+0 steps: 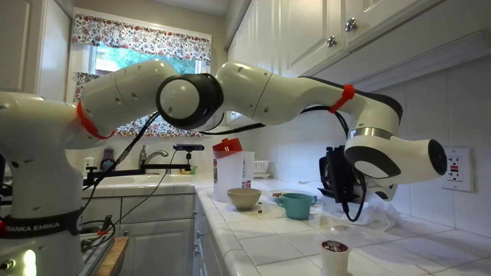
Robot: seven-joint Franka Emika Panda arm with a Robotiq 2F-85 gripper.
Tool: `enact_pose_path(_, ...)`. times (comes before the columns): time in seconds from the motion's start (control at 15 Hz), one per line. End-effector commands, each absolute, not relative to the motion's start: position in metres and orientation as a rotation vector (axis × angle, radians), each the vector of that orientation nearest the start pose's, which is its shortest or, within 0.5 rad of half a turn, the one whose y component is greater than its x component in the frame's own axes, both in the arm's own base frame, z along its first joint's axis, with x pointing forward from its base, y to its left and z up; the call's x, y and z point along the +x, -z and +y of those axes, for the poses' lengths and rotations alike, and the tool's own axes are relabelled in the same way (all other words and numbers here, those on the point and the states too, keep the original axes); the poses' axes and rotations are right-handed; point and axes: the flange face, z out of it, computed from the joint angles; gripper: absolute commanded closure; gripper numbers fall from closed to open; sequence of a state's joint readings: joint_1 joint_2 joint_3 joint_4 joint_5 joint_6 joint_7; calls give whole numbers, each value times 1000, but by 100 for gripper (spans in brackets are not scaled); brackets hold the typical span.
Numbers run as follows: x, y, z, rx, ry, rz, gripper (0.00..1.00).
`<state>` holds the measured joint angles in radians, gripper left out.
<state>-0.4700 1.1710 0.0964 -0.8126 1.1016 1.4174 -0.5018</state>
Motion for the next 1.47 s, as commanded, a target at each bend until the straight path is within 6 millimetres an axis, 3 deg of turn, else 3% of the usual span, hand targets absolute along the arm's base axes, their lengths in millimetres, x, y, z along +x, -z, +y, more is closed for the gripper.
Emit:
enact_pose_path(0.0,727,-238,-223,-1794,119,105,99)
enact_pose_path(0.33,724,-235,-233,-1809,117,107,97)
enact_pose_path(0.93,722,-240,-229,-1823,124,84,99)
enact_pose_path(1.4,696,-235,-266,-1829,177,61,99)
